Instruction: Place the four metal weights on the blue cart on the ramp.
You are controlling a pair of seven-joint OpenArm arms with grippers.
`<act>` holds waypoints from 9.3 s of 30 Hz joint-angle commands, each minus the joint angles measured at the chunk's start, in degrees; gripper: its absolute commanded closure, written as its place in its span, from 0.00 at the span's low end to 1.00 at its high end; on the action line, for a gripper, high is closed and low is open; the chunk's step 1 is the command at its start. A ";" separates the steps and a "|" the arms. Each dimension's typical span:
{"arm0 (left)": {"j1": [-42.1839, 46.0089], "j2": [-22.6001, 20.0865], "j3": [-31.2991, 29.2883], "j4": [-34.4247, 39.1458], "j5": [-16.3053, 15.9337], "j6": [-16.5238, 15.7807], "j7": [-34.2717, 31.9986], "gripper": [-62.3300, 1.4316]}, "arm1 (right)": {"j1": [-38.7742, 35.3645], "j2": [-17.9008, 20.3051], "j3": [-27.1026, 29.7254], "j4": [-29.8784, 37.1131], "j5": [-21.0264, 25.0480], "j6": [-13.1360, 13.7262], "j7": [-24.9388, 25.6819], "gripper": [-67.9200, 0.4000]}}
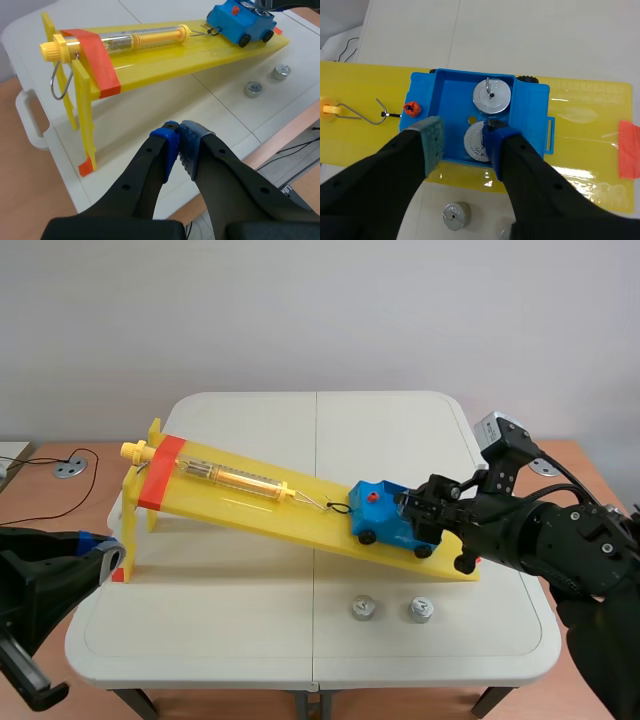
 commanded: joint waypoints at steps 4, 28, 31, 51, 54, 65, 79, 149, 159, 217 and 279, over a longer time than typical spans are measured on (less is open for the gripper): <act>-1.27 0.11 -0.87 3.93 -4.48 -2.49 -5.05 0.92 | 4.31 2.25 1.70 5.14 3.96 7.67 5.25 0.60; -1.27 0.11 -0.87 3.93 -4.48 -2.49 -5.05 0.92 | -19.26 19.89 8.15 31.54 4.39 18.12 2.78 0.61; -1.27 0.11 -0.87 3.93 -4.48 -2.49 -5.05 0.92 | -19.21 19.85 6.71 31.52 2.01 18.08 3.63 0.61; -1.27 0.11 -0.87 3.93 -4.48 -2.49 -5.05 0.92 | -11.56 14.67 -8.76 19.32 -19.06 13.90 16.90 0.61; -1.27 0.11 -0.87 3.93 -4.48 -2.49 -5.05 0.92 | -9.66 13.18 -11.28 16.68 -22.01 13.29 18.49 0.61; -1.27 0.11 -0.87 3.93 -4.50 -2.51 -5.05 0.92 | -3.74 8.57 -17.49 7.17 -28.26 8.39 23.06 0.61; -1.27 0.13 -0.87 3.93 -4.50 -2.51 -5.05 0.92 | -0.26 5.53 -21.42 0.79 -31.15 4.26 25.57 0.61; -1.29 0.11 -0.87 3.93 -4.63 -2.51 -5.09 0.92 | -18.29 12.13 3.10 35.50 6.47 4.96 10.16 0.99; -1.29 0.11 -0.87 3.93 -4.63 -2.51 -5.07 0.92 | -7.32 5.44 3.13 26.45 6.43 4.96 9.38 0.99; -1.29 0.11 -0.87 3.93 -4.63 -2.51 -5.07 0.92 | 13.03 -0.15 -0.79 -3.06 4.33 6.38 11.26 0.84; -1.29 0.11 -0.87 3.93 -4.63 -2.51 -5.09 0.92 | -25.46 17.46 9.33 28.48 -10.80 18.05 13.60 0.63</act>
